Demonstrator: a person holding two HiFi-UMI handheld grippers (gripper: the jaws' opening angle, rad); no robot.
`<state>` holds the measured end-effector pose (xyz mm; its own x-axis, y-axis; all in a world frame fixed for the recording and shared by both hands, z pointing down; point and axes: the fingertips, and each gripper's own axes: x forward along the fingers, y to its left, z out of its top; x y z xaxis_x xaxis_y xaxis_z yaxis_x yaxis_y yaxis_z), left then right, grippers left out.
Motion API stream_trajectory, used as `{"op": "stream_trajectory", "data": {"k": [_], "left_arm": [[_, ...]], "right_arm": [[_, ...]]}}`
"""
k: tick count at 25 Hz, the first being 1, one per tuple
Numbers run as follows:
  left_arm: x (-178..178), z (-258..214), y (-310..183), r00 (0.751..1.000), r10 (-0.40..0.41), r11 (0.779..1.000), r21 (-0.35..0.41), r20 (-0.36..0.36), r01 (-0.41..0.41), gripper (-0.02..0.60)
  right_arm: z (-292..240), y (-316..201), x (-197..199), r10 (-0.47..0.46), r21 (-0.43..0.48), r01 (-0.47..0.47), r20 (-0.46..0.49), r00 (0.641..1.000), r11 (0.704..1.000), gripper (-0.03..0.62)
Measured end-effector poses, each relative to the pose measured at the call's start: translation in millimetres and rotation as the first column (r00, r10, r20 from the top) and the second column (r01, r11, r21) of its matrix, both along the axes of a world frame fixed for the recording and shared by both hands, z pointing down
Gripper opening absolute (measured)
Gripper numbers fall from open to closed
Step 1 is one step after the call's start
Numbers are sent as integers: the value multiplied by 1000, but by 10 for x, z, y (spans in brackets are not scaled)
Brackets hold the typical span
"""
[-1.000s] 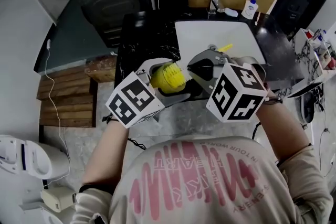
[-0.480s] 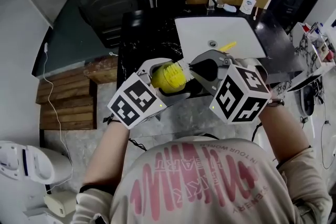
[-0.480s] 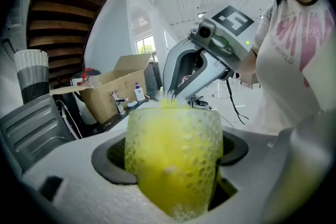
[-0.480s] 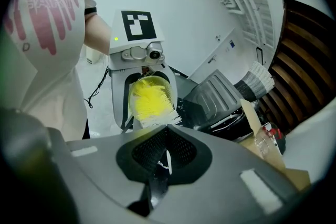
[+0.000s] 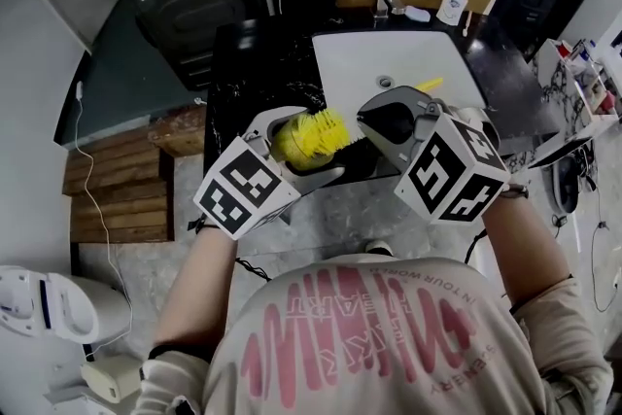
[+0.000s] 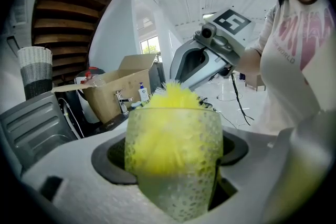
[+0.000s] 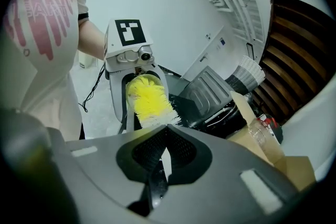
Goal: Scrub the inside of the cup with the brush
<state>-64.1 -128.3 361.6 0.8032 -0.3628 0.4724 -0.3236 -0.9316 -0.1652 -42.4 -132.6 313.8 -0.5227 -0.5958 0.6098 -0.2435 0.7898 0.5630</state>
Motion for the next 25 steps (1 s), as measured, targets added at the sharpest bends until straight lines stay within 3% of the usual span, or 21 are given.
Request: {"op": "stream_trajectory", "data": {"k": [5, 13, 18, 20, 25], "left_arm": [[113, -33, -158, 999, -43, 999, -4, -18, 43, 407], [382, -287, -586, 977, -144, 990, -31, -156, 140, 407], [535, -421, -742, 961, -184, 983, -11, -207, 185, 407], [582, -489, -801, 944, -210, 976, -6, -254, 215, 407], [644, -643, -944, 870, -302, 949, -38, -389, 312, 407]], "right_arm": [[-56, -172, 269, 24, -15, -23, 48, 999, 1000, 12], [-245, -616, 756, 86, -42, -79, 202, 976, 996, 12], [-356, -817, 960, 126, -46, -118, 302, 945, 992, 12], [-377, -888, 1049, 150, -55, -140, 345, 926, 989, 12], [-416, -1055, 1287, 233, -99, -211, 483, 844, 972, 12]]}}
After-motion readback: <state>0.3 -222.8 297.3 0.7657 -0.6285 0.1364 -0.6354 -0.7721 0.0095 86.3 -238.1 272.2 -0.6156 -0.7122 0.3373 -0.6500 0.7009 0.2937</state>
